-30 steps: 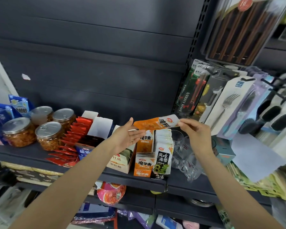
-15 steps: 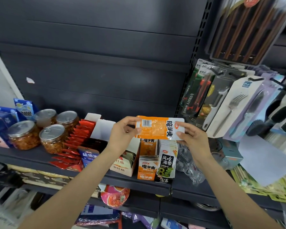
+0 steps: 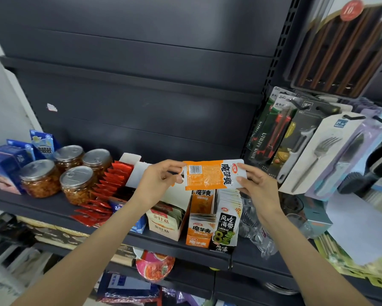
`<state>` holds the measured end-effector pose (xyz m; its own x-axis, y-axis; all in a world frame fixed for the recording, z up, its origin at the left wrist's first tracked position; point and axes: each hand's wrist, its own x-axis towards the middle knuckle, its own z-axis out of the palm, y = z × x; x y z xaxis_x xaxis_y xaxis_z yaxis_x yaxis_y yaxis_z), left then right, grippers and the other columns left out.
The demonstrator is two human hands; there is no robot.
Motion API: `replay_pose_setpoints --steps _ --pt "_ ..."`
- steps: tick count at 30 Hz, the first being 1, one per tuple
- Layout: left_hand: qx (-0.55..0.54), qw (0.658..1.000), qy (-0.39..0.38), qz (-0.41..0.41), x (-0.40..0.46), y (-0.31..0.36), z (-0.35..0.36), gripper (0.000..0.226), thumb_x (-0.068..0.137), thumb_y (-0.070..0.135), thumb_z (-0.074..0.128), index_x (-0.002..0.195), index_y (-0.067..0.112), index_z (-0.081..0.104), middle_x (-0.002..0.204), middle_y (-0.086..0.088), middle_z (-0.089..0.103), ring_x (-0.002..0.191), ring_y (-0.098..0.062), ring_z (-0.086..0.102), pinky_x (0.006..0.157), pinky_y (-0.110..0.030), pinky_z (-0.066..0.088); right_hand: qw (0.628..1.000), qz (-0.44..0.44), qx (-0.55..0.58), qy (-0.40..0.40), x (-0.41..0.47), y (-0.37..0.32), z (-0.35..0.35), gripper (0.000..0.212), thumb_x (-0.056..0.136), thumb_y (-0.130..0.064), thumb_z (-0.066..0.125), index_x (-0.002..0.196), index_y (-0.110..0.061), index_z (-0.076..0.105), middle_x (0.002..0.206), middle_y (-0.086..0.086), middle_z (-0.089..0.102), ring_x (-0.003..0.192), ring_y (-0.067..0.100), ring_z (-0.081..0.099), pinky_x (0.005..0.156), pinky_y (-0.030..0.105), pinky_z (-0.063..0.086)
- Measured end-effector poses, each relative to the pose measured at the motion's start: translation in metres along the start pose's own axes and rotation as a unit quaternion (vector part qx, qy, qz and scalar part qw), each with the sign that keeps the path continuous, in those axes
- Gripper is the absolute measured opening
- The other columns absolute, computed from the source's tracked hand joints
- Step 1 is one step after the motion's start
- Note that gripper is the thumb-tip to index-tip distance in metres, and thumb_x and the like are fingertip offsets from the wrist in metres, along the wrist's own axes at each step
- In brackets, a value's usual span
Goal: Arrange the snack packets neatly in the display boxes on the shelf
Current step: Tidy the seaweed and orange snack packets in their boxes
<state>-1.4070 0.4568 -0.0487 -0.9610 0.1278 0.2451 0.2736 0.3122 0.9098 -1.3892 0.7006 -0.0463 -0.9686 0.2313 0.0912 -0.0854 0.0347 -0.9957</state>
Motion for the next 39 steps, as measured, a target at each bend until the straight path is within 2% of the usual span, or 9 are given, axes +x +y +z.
replay_pose_setpoints --steps 8,12,15,19,22,26,32,36,39 --pt "0.061 0.986 0.15 -0.037 -0.038 -0.007 -0.045 0.022 0.085 0.004 0.066 0.098 0.022 0.069 0.084 0.009 0.071 0.08 -0.003 0.068 0.075 -0.017 0.053 0.994 -0.001 0.034 -0.108 -0.002 -0.006 0.052 0.032 0.095 -0.003 0.044 0.092 -0.018 0.072 0.105 0.0 0.069 0.093 0.013 0.065 0.074 0.022 0.056" --pt "0.031 0.973 0.21 -0.095 -0.072 -0.021 -0.084 0.02 0.083 0.004 0.067 0.085 0.025 0.067 0.068 0.012 0.07 0.068 -0.004 0.068 0.065 -0.017 0.053 0.978 -0.073 -0.091 -0.17 -0.012 -0.009 0.096 0.034 0.09 -0.002 0.054 0.086 -0.031 0.071 0.087 -0.023 0.068 0.083 -0.003 0.063 0.073 0.009 0.051" --pt "-0.003 0.962 0.241 -0.132 -0.097 -0.036 -0.123 0.016 0.082 0.007 0.07 0.081 0.022 0.07 0.067 0.006 0.071 0.066 -0.008 0.067 0.074 -0.029 0.054 0.97 -0.096 -0.097 -0.2 -0.023 -0.012 0.14 0.026 0.085 -0.001 0.063 0.086 -0.024 0.074 0.086 -0.014 0.071 0.081 -0.002 0.064 0.072 0.011 0.049" --pt "-0.024 0.945 0.279 -0.171 -0.129 -0.057 -0.186 0.006 0.084 0.009 0.069 0.088 0.012 0.073 0.075 -0.007 0.071 0.066 -0.007 0.065 0.066 -0.018 0.052 0.955 -0.146 -0.134 -0.223 -0.044 -0.012 0.219 0.014 0.082 -0.013 0.07 0.08 -0.026 0.071 0.09 -0.008 0.065 0.081 0.004 0.062 0.073 0.011 0.044" --pt "-0.022 0.932 0.308 -0.193 -0.153 -0.076 -0.239 0.012 0.083 0.009 0.07 0.076 0.018 0.071 0.066 0.0 0.07 0.061 -0.005 0.064 0.066 -0.018 0.053 0.945 -0.162 -0.168 -0.23 -0.062 -0.012 0.284 0.006 0.083 -0.02 0.069 0.088 -0.018 0.072 0.088 -0.009 0.063 0.081 0.005 0.06 0.073 0.013 0.043" --pt "0.006 0.919 0.334 -0.211 -0.179 -0.1 -0.314 0.011 0.083 0.007 0.07 0.076 0.015 0.071 0.062 0.004 0.069 0.054 -0.001 0.062 0.062 -0.016 0.051 0.93 -0.192 -0.189 -0.25 -0.088 -0.011 0.369 0.013 0.086 -0.018 0.066 0.094 -0.011 0.073 0.086 -0.008 0.068 0.075 0.002 0.06 0.063 0.007 0.042" --pt "0.075 0.906 0.331 -0.252 -0.211 -0.133 -0.4 0.009 0.081 0.008 0.072 0.076 0.016 0.071 0.078 -0.005 0.072 0.078 -0.021 0.069 0.081 -0.034 0.055 0.92 -0.176 -0.183 -0.3 -0.123 -0.008 0.478 0.011 0.087 -0.014 0.063 0.093 -0.009 0.071 0.083 -0.003 0.066 0.07 0.004 0.059 0.061 0.01 0.045" --pt "0.124 0.903 0.314 -0.266 -0.225 -0.154 -0.45 0.013 0.085 0.005 0.066 0.097 0.005 0.072 0.082 -0.004 0.07 0.057 0.005 0.063 0.061 -0.006 0.048 0.921 -0.147 -0.164 -0.322 -0.132 -0.004 0.538 0.012 0.088 -0.013 0.063 0.095 -0.008 0.07 0.088 0.0 0.067 0.071 0.001 0.058 0.058 0.008 0.046" --pt "0.133 0.897 0.319 -0.277 -0.233 -0.172 -0.483 0.013 0.087 0.003 0.064 0.094 0.011 0.071 0.08 0.0 0.069 0.064 -0.005 0.064 0.059 -0.009 0.048 0.915 -0.127 -0.166 -0.345 -0.132 0.002 0.582 0.008 0.087 -0.014 0.063 0.092 -0.011 0.069 0.086 0.0 0.066 0.072 0.001 0.059 0.061 0.014 0.05"
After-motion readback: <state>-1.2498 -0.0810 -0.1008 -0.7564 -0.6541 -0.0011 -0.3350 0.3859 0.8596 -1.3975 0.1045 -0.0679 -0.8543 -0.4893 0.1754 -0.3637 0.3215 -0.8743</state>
